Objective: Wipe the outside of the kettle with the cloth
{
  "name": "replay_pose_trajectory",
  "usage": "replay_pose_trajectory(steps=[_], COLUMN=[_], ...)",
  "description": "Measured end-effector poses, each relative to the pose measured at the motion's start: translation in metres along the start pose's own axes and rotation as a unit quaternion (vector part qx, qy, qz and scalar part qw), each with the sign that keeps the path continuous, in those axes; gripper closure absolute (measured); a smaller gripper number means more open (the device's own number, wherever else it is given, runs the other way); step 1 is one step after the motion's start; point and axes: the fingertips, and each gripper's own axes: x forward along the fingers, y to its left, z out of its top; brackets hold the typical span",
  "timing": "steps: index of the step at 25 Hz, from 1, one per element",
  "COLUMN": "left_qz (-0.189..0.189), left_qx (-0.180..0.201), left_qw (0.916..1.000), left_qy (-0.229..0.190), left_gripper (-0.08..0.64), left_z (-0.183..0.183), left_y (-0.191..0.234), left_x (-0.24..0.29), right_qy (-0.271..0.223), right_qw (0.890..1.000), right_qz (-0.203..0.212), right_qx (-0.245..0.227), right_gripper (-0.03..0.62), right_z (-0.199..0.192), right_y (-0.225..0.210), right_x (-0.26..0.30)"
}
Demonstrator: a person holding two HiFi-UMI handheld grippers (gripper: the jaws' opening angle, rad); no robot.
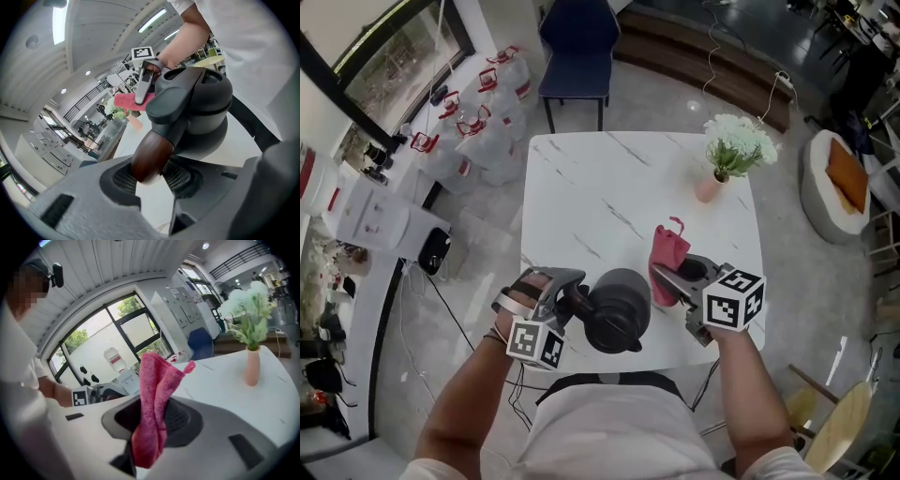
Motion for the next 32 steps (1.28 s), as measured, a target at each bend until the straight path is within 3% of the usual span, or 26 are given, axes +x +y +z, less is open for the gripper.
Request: replay_pose_trajectory(steps=[4, 8, 11, 17, 22, 26, 32], left_qz=[-0.004, -0.001, 0.004, 0.007, 0.005, 0.006, 0.012], left_qx=[-0.006, 0.010, 0.022, 0.035, 0.028, 0.021, 0.018], left_qw=[1.0000, 0.9999, 0.9998, 0.9994, 0.9996, 0.9997, 0.9996], left_qy=[0.001, 0.002, -0.001, 0.000, 0.004, 0.010, 0.017], left_gripper=[0.416, 0.416, 0.416, 0.416, 0.417, 0.417, 0.417], left_z=[0.003, 0.004, 0.003, 0.011, 0.011, 0.011, 0.011], left_y=[0.000, -0.002, -0.001, 0.000, -0.001, -0.002, -0.003], left_x=[-0.001, 0.000, -0.001, -0.001, -0.003, -0.005, -0.006], right_qy=[0.044, 0.084, 0.125, 0.188, 0.226, 0.255, 0.256], right_qw=[0.996, 0.990, 0.983, 0.970, 0.960, 0.953, 0.948], right_qz=[0.058, 0.089, 0.096, 0.117, 0.156, 0.163, 0.184], right_qx=[-0.043, -0.070, -0.095, -0.096, -0.051, -0.026, 0.045], right_gripper=[0.468, 0.466, 0.465, 0.463, 0.463, 0.463, 0.465], right_z=[0.010, 0.009, -0.001, -0.020, -0.031, -0.046, -0.059], right_y=[0.048, 0.076, 0.084, 0.076, 0.063, 0.045, 0.020], right_x=[0.019, 0.046, 0.065, 0.082, 0.096, 0.109, 0.131])
